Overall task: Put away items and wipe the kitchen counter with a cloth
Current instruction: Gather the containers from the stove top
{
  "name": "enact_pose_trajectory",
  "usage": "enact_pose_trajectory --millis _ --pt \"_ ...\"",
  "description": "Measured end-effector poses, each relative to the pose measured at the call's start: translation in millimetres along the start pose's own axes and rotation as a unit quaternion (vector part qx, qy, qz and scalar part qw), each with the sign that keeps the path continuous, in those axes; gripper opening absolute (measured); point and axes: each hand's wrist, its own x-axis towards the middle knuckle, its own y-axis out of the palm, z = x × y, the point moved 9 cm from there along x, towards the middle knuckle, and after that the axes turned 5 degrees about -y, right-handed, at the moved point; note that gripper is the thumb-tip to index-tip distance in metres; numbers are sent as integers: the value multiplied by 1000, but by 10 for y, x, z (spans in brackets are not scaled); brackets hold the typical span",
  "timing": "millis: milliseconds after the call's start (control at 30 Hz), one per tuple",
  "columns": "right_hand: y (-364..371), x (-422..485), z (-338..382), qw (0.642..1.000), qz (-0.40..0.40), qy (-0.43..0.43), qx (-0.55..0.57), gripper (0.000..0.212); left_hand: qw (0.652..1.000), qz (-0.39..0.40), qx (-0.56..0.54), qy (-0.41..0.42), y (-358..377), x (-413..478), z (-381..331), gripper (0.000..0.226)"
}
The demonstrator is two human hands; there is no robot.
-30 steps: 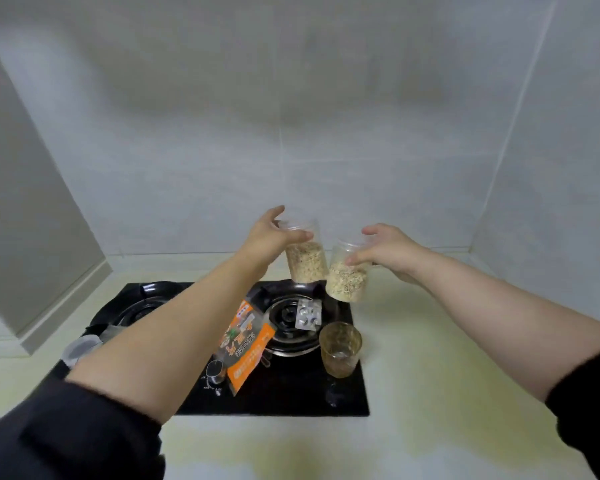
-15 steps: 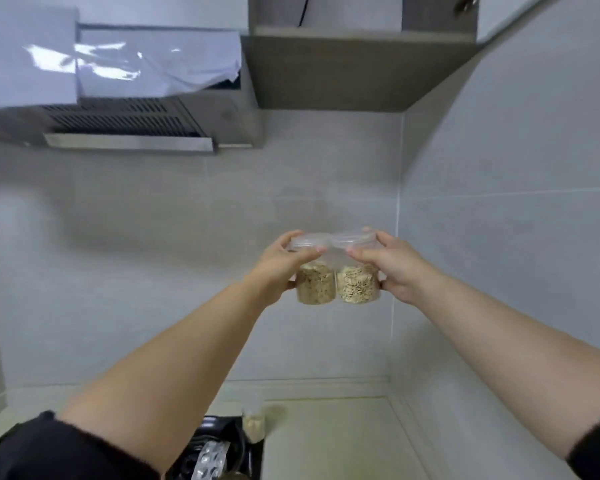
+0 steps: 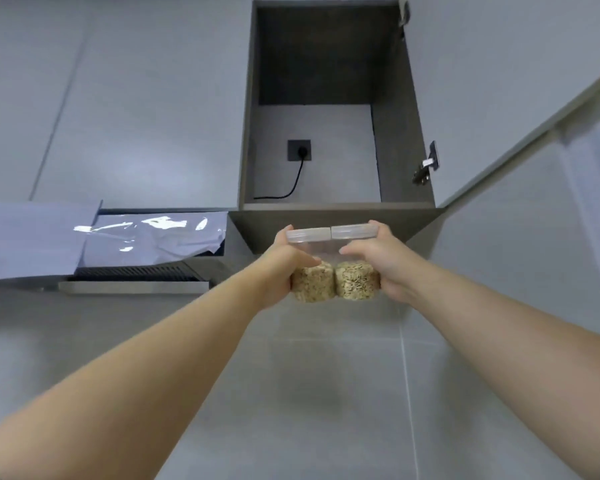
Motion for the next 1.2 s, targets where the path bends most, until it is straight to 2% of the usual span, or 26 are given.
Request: enact_pose_trajectory --millis 67,200,233,367,433,567,700,767,900,1000,1100,1200 --pt "32 184 200 1000 7 -13 -11 78 997 -12 66 28 -97 87 -303 44" --pt "21 527 663 996 -16 -78 -49 50 990 -46 102 83 -328 334 -930 31" --pt "-11 609 764 993 -33 -94 -62 47 987 -66 109 102 -405 435 -1069 35" --pt "-220 1040 994 972 -115 -150 -136 65 958 -168 149 180 -708 846 -1387 53" --pt "-288 1250 1042 964 -138 -168 -153 68 948 -195 146 203 -828 1046 -1417 58" --pt "-347 1594 935 953 -170 -173 -181 62 935 -228 194 192 -989 1458 -1187 61" --pt "-311 1875 691 946 -181 -150 -221 66 912 -260 271 165 -1093 1685 -1049 71" --pt "-281 1990 536 944 -186 -119 -246 61 889 -260 343 157 -1096 1733 -1033 70" --pt "-208 2098 393 920 -184 -92 -332 45 827 -273 449 199 -981 1710 -998 65" --pt "-29 2186 295 894 -126 -61 -426 52 789 -311 474 238 -955 1657 -1000 55" --pt "22 2202 243 850 -127 -32 -510 63 757 -328 500 262 -895 1626 -950 40" --pt "66 2202 269 847 -134 -44 -512 55 737 -335 506 298 -842 1557 -868 17"
